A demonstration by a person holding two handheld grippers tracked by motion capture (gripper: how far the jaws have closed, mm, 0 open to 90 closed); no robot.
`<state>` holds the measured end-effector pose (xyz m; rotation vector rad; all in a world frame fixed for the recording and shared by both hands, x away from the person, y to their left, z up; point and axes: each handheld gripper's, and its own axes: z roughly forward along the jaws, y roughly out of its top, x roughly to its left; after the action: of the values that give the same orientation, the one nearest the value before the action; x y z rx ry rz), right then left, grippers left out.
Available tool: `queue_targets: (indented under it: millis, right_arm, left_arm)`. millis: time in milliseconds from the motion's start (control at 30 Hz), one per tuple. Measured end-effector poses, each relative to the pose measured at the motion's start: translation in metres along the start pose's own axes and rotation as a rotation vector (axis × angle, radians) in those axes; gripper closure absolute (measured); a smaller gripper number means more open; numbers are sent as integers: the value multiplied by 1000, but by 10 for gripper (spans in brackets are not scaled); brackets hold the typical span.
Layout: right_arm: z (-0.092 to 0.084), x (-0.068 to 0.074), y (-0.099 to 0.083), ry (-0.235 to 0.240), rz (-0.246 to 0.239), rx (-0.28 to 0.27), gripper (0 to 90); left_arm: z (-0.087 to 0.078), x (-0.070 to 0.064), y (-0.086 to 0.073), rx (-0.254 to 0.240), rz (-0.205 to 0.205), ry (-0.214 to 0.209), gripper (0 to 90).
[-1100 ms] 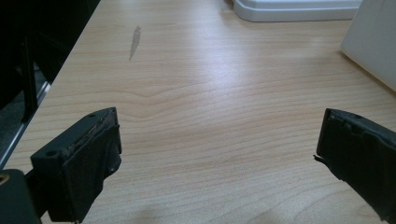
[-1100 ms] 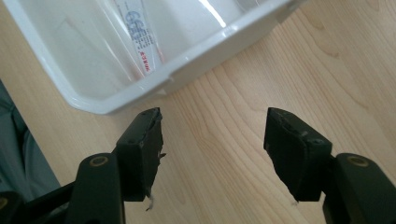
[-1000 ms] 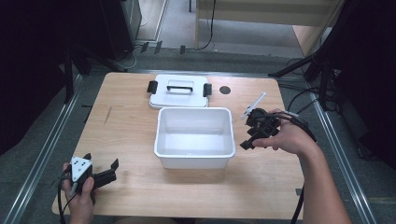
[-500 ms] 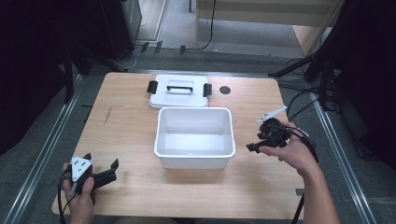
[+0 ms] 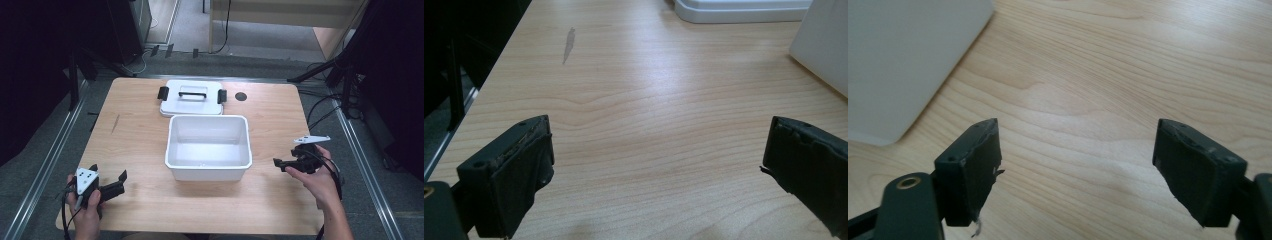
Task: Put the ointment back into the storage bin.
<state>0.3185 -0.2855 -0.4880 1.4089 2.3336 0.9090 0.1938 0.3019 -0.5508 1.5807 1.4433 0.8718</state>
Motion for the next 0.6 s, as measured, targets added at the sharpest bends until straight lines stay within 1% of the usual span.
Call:
queue_targets:
  millis: [33,133,267,367,433,467,500,600]
  right_arm:
    - [0,-1,-4,-8,15,-13,181]
    - [0,-6,-17,-25,39,-52,152]
    - [-1,-10,-34,-18,42,-85,137]
    - [-3,-12,-45,-34,43,-117,134]
    - [-4,-14,-53,-44,41,-148,109]
    - [-4,-14,-53,-44,41,-148,109]
    - [-6,-15,-61,-55,40,-170,49]
    - [-7,-15,-70,-89,42,-196,12]
  left_arm:
    - [0,0,0,0,0,0,6]
    - [0,0,0,1,-1,0,6]
    - [0,0,0,-1,-3,0,6]
    - [0,1,0,-5,-10,0,6]
    - [0,1,0,-5,-11,0,6]
    - [0,1,0,-5,-11,0,6]
    - [0,0,0,-4,-9,0,6]
    - [0,1,0,-4,-9,0,6]
